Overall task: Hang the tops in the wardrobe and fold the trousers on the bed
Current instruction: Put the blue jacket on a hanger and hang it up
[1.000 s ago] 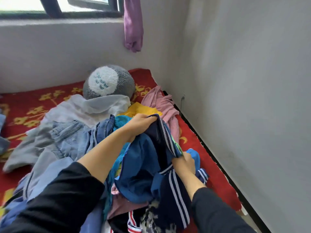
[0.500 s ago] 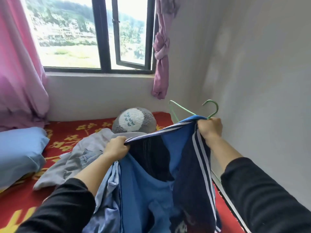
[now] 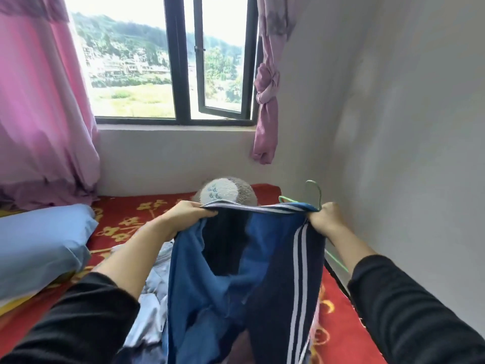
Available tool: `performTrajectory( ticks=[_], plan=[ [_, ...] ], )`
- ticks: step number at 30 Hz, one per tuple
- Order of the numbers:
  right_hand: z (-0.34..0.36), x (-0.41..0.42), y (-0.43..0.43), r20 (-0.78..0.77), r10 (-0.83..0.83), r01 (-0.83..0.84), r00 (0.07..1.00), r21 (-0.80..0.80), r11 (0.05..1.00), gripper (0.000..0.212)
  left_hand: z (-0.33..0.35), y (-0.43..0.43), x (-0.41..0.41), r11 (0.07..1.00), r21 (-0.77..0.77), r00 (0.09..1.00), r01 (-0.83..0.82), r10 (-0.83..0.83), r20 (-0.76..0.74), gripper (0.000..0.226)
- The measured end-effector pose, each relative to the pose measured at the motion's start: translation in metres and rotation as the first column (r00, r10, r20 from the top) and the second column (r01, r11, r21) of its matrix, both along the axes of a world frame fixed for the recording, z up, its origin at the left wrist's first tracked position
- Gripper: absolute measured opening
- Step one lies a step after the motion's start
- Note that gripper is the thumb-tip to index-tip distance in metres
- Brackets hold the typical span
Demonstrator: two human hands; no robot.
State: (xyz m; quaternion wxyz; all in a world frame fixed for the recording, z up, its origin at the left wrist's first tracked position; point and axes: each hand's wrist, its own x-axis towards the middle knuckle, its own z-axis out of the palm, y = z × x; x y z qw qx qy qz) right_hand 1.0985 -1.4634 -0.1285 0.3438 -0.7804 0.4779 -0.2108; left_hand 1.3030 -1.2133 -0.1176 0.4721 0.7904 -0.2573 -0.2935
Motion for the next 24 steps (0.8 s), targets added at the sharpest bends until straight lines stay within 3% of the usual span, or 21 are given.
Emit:
performTrajectory(
  ticks=[2,4,6,8,11,16,20,24],
  plan=[
    [-0.024,0.000,0.002,0.002,0.031,-0.031,1.000,0.081,0.996,0.037,-0.012,-0.004,-0.002,0.999,-0.014,0.998,-0.047,0.047,-0.030,0.023],
    [-0.028,-0.003,0.013,0.033,0.093,-0.097,0.995,0.163,0.982,0.050,-0.019,-0.012,-0.004,0.993,-0.009,0.993,-0.114,0.114,-0.038,0.029],
    [-0.032,-0.007,0.012,0.107,0.101,-0.125,0.989,0.243,0.962,0.048,-0.024,-0.022,-0.003,0.978,0.013,0.978,-0.206,0.206,0.020,0.036],
    [-0.040,-0.012,0.006,0.198,0.067,-0.113,0.978,0.233,0.966,0.054,-0.030,-0.029,-0.001,0.965,0.041,0.964,-0.258,0.255,0.078,0.043],
    [-0.051,-0.026,-0.003,0.300,0.037,-0.095,0.953,0.182,0.979,0.046,-0.038,-0.035,0.002,0.964,0.112,0.968,-0.240,0.229,0.102,0.047],
    [-0.053,-0.059,-0.015,0.351,0.046,-0.143,0.935,0.254,0.957,0.047,-0.045,-0.045,0.000,0.941,0.206,0.947,-0.267,0.217,0.238,0.053],
    [-0.057,-0.063,0.000,0.224,0.187,-0.238,0.957,0.230,0.944,0.051,-0.040,-0.050,-0.007,0.923,0.281,0.927,-0.263,0.161,0.338,0.053],
    [-0.064,-0.049,0.017,0.105,0.049,-0.063,0.993,0.129,0.990,0.053,-0.036,-0.052,-0.020,0.907,0.331,0.883,-0.258,0.083,0.462,0.053]
  ],
)
